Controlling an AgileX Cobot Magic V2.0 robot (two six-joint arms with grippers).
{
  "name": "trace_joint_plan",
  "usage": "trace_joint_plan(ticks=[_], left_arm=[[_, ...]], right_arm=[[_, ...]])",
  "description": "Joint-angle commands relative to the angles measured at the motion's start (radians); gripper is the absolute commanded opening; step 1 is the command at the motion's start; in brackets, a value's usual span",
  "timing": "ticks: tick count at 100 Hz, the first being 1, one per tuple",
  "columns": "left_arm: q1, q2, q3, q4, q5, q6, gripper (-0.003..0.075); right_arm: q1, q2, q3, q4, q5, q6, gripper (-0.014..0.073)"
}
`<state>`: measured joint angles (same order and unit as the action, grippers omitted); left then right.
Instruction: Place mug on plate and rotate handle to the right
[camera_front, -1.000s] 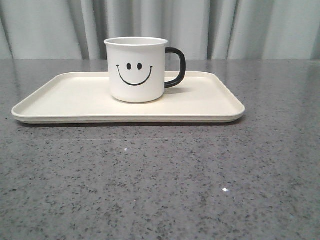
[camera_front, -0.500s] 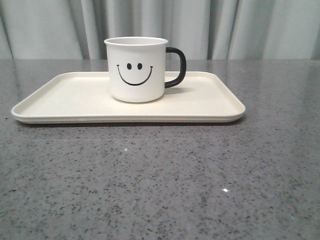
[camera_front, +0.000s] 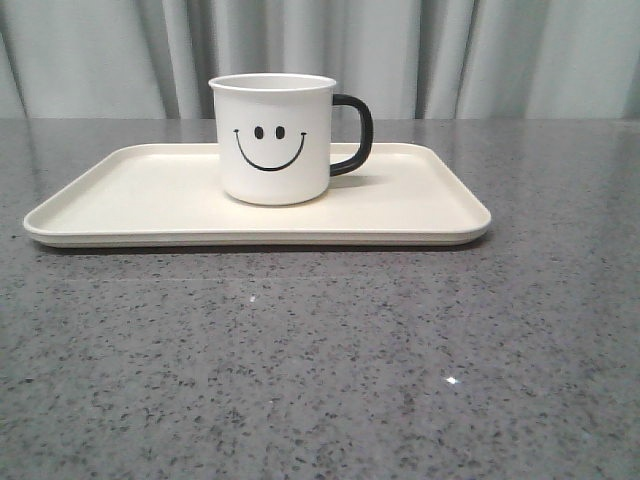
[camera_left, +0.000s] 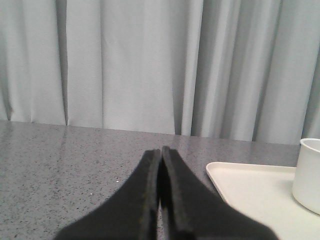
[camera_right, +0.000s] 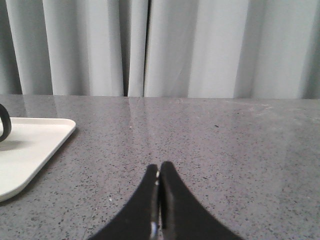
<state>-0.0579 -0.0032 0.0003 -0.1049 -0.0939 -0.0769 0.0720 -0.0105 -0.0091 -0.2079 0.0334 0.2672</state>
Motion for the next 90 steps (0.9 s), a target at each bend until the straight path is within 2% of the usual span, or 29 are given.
trace_joint_plan(ticks=[1, 22, 41, 68, 90], left_arm=[[0.0, -0.03, 0.011, -0.009, -0.08, -0.008, -0.002], [0.0, -0.03, 0.011, -0.009, -0.08, -0.008, -0.002], [0.0, -0.03, 0.011, -0.009, -0.08, -0.008, -0.002], [0.0, -0.03, 0.011, -0.009, -0.08, -0.008, -0.002], [0.0, -0.03, 0.011, -0.009, -0.08, -0.008, -0.002]], right_arm=[[-0.006, 0.0, -0.025, -0.001, -0.089, -0.002, -0.0118], [-0.006, 0.0, -0.015, 0.007, -0.09, -0.002, -0.0118], [-0.006, 0.0, 0.037, 0.137, -0.097, -0.04, -0.0118], [-0.006, 0.0, 0.037, 0.264, -0.089, -0.258, -0.0118], [-0.006, 0.0, 0.037, 0.273, -0.084, -0.333, -0.0118]])
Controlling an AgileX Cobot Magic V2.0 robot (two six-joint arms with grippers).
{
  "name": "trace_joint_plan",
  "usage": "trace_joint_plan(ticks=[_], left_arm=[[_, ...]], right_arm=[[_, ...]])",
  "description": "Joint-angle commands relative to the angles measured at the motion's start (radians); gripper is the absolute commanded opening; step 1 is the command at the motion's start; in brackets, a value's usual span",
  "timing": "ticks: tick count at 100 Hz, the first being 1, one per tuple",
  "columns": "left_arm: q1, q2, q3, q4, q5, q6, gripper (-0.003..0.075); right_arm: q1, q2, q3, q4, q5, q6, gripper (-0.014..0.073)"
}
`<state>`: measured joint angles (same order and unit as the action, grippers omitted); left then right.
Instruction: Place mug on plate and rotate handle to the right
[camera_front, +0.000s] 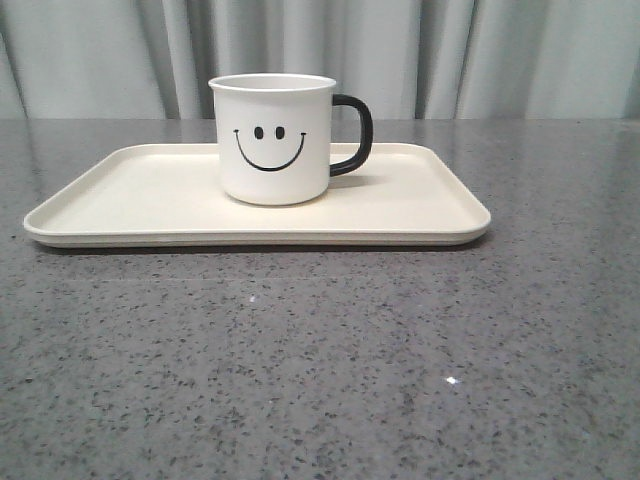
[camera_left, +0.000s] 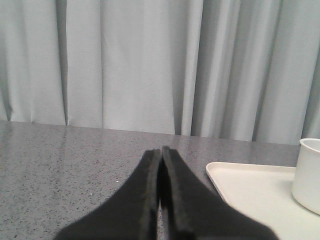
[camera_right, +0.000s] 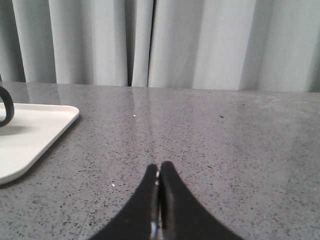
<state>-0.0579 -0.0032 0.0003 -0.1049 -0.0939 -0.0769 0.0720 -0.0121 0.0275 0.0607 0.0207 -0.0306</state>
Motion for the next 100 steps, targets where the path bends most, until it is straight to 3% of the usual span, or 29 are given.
trace_joint_plan(ticks=[1, 23, 100], left_arm=[[0.0, -0.03, 0.011, -0.009, -0.08, -0.008, -0.002], [0.0, -0.03, 0.011, -0.009, -0.08, -0.008, -0.002], [0.0, -0.03, 0.011, -0.009, -0.08, -0.008, -0.002]], right_arm=[[-0.006, 0.002, 0.0, 0.005, -0.069, -0.035, -0.0118], [-0.006, 0.002, 0.0, 0.005, -0.009, -0.035, -0.0118], [-0.006, 0.002, 0.0, 0.005, -0.015, -0.035, -0.0118]])
